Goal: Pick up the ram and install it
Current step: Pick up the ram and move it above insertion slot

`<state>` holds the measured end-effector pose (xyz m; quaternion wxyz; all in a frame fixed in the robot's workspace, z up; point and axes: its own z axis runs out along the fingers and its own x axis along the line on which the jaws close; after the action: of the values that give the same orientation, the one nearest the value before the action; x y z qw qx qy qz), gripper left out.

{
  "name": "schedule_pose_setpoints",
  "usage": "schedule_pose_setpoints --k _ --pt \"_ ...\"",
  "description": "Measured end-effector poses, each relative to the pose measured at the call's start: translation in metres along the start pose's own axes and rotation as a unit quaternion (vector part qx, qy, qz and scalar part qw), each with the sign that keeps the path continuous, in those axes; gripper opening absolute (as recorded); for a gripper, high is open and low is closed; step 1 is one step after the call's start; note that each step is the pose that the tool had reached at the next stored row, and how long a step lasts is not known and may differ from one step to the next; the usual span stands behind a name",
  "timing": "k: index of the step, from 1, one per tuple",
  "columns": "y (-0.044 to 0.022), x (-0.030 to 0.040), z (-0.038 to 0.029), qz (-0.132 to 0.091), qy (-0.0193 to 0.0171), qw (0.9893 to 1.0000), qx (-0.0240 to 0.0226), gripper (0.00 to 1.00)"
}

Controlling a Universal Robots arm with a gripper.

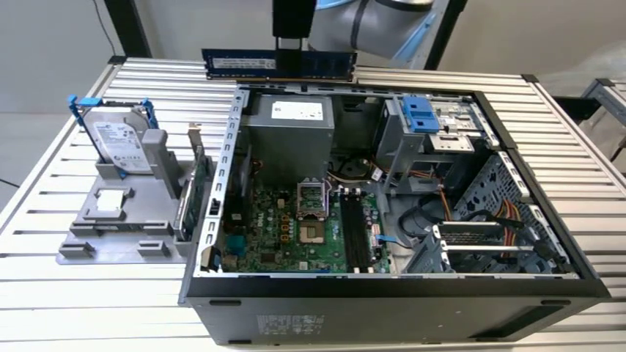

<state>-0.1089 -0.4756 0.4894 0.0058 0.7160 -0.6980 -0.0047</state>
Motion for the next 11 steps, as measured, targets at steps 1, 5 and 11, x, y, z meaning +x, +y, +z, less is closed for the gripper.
schedule_pose_setpoints --k 1,5,11 --pt "-0.0044 -0.0002 0.0008 0.000 0.0000 1.0000 0.0000 0.00" --pt "-0.0227 -0.0008 0.0037 0.000 0.0000 1.0000 0.0000 0.00" --pt "-0.0503 -0.0006 0.0076 0.000 0.0000 1.0000 0.0000 0.00"
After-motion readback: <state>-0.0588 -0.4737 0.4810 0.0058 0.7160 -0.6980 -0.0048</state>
